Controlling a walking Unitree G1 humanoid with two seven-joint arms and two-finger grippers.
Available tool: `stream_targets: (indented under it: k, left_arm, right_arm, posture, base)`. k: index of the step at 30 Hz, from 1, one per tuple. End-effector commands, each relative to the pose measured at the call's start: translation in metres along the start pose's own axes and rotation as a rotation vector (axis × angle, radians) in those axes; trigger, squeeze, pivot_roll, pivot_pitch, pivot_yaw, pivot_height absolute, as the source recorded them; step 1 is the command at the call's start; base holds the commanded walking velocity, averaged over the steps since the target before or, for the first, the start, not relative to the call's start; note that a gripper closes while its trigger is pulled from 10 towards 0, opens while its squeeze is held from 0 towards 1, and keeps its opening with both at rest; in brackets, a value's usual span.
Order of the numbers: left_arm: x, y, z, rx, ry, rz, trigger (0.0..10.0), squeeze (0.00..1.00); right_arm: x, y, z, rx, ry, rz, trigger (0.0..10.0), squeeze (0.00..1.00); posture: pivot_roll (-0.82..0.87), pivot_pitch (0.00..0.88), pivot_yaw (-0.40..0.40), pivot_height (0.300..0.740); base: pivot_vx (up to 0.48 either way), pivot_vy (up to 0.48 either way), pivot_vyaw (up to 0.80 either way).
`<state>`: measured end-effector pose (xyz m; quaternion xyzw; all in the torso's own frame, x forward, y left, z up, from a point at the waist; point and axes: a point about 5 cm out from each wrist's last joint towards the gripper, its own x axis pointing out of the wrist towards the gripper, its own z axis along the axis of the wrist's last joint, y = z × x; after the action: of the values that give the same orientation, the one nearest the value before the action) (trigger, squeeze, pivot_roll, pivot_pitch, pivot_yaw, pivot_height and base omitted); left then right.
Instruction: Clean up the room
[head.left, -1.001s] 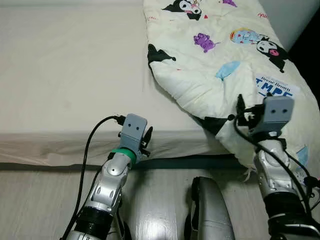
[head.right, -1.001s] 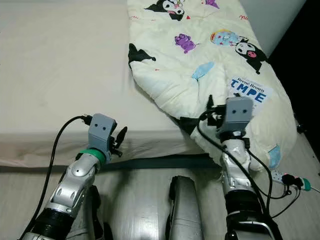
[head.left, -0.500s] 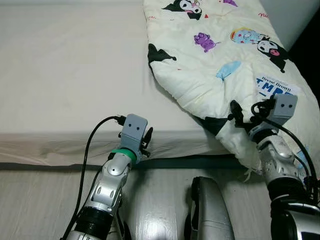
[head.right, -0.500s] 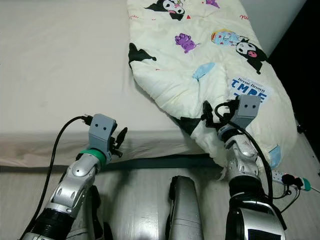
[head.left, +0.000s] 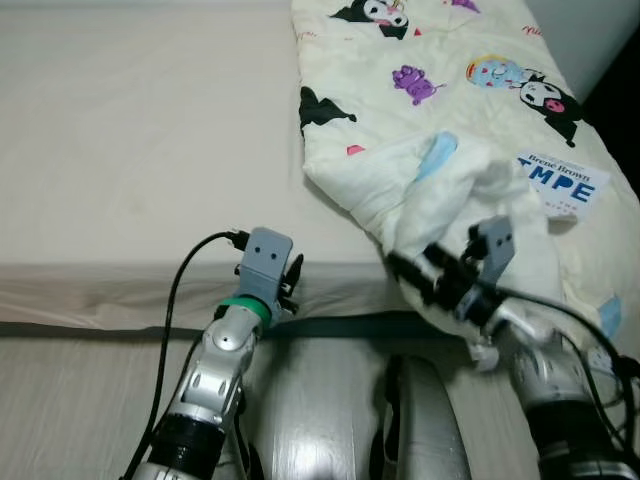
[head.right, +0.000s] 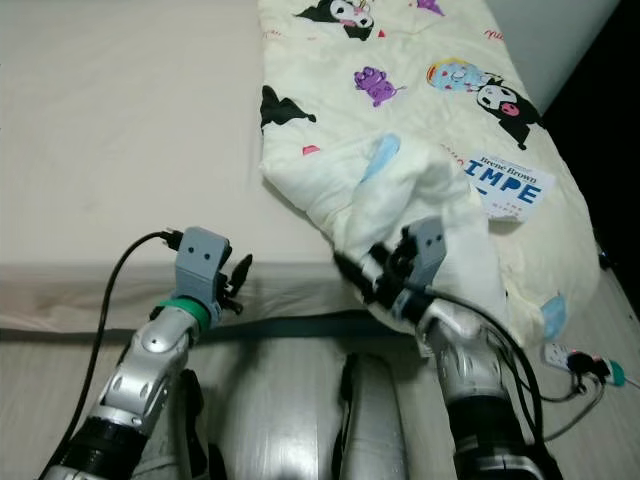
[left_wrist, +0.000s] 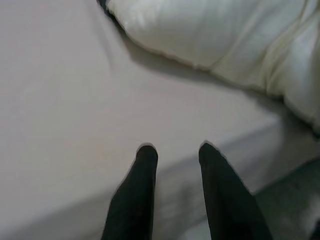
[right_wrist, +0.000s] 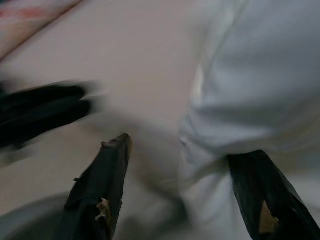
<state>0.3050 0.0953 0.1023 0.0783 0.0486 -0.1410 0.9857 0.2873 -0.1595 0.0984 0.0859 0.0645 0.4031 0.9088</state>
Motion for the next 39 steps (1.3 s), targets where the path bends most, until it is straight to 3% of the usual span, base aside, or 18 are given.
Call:
stream_targets:
  k: [1, 2, 3, 4, 5, 6, 7, 9, 14, 19, 21, 23, 24, 25, 27, 28, 30, 39]
  left_arm:
    - [-0.002, -0.001, -0.004, -0.002, 0.019, -0.005, 10.0, 0.0]
    - [-0.002, -0.001, -0.004, -0.002, 0.019, -0.007, 10.0, 0.0]
    - [-0.002, -0.001, -0.004, -0.002, 0.019, -0.007, 10.0, 0.0]
    - [-0.001, -0.001, -0.004, -0.001, 0.019, -0.009, 10.0, 0.0]
    - [-0.001, -0.001, -0.004, -0.001, 0.019, -0.009, 10.0, 0.0]
    - [-0.001, -0.001, -0.004, 0.001, 0.019, -0.01, 10.0, 0.0]
    - [-0.001, -0.001, -0.004, 0.001, 0.019, -0.01, 10.0, 0.0]
    - [-0.001, -0.002, -0.004, 0.003, 0.02, -0.014, 10.0, 0.0]
    - [0.0, -0.004, -0.004, 0.011, 0.017, -0.029, 10.0, 0.0]
    - [0.0, -0.004, -0.004, 0.013, 0.012, -0.025, 10.0, 0.0]
    - [0.001, -0.002, -0.001, 0.005, -0.006, 0.0, 10.0, 0.0]
    - [0.002, 0.003, 0.006, -0.025, -0.048, 0.046, 10.0, 0.0]
    - [0.002, 0.003, 0.006, -0.025, -0.048, 0.046, 10.0, 0.0]
    - [0.002, 0.006, 0.011, -0.04, -0.076, 0.064, 10.0, 0.0]
    - [0.001, 0.009, 0.019, -0.05, -0.112, 0.078, 10.0, 0.0]
    - [0.001, 0.009, 0.019, -0.05, -0.112, 0.078, 10.0, 0.0]
    - [0.001, 0.012, 0.029, -0.052, -0.152, 0.078, 10.0, 0.0]
    - [0.001, 0.012, 0.048, -0.056, -0.21, 0.034, 10.0, 0.0]
  right_arm:
    - [0.005, 0.02, -0.006, 0.024, 0.037, 0.118, 10.0, 0.0]
    - [0.007, 0.042, -0.014, 0.03, 0.085, 0.235, 10.0, 0.0]
    - [0.007, 0.042, -0.014, 0.03, 0.085, 0.235, 10.0, 0.0]
    - [0.006, 0.063, -0.017, 0.035, 0.12, 0.348, 10.0, 0.0]
    - [0.006, 0.063, -0.017, 0.035, 0.12, 0.348, 10.0, 0.0]
    - [0.004, 0.079, -0.015, 0.048, 0.137, 0.441, 10.0, 0.0]
    - [0.004, 0.079, -0.015, 0.048, 0.137, 0.441, 10.0, 0.0]
    - [-0.002, 0.094, -0.005, 0.061, 0.146, 0.539, 10.0, 0.0]
    - [-0.023, 0.106, 0.015, 0.135, 0.169, 0.644, 10.0, 0.0]
    - [-0.036, 0.108, 0.014, 0.139, 0.199, 0.647, 10.0, 0.0]
    - [-0.031, 0.095, 0.016, 0.022, 0.167, 0.525, 10.0, 0.0]
    - [-0.013, 0.069, 0.022, -0.178, 0.093, 0.262, 10.0, 0.0]
    - [-0.013, 0.069, 0.022, -0.178, 0.093, 0.262, 10.0, 0.0]
    - [-0.002, 0.052, 0.03, -0.241, 0.006, 0.069, 10.0, 0.0]
    - [0.007, 0.034, 0.042, -0.258, -0.11, -0.158, 10.0, 0.0]
    - [0.007, 0.034, 0.042, -0.258, -0.11, -0.158, 10.0, 0.0]
    - [0.011, 0.024, 0.053, -0.278, -0.204, -0.316, 10.0, 0.0]
    - [0.009, 0.004, 0.061, -0.293, -0.286, -0.541, 10.0, 0.0]
  posture:
    - [-0.03, 0.086, 0.057, 0.545]
    - [-0.03, 0.086, 0.057, 0.545]
    - [-0.03, 0.086, 0.057, 0.545]
    - [-0.03, 0.086, 0.057, 0.545]
    - [-0.03, 0.086, 0.057, 0.545]
    - [-0.03, 0.085, 0.058, 0.545]
    - [-0.03, 0.085, 0.058, 0.545]
    - [-0.04, 0.083, 0.06, 0.545]
    - [-0.05, 0.076, 0.06, 0.545]
    - [-0.05, 0.077, 0.054, 0.545]
    - [-0.06, 0.075, 0.052, 0.545]
    - [-0.06, 0.073, 0.052, 0.545]
    - [-0.06, 0.073, 0.052, 0.545]
    - [-0.05, 0.07, 0.052, 0.545]
    - [-0.04, 0.065, 0.055, 0.545]
    - [-0.04, 0.065, 0.055, 0.545]
    - [-0.04, 0.06, 0.056, 0.545]
    - [-0.04, 0.049, 0.05, 0.565]
  base:
    - [0.0, 0.0, 0.0]
    - [0.0, 0.0, 0.0]
    - [0.0, 0.0, 0.0]
    - [0.0, 0.0, 0.0]
    - [0.0, 0.0, 0.0]
    - [0.0, 0.0, 0.0]
    - [0.0, 0.0, 0.0]
    - [0.0, 0.0, 0.0]
    - [0.0, 0.0, 0.0]
    - [0.0, 0.0, 0.0]
    - [0.0, 0.0, 0.0]
    - [0.0, 0.0, 0.0]
    - [0.0, 0.0, 0.0]
    - [0.0, 0.0, 0.0]
    - [0.0, 0.0, 0.0]
    - [0.0, 0.0, 0.0]
    - [0.0, 0.0, 0.0]
    - [0.0, 0.0, 0.0]
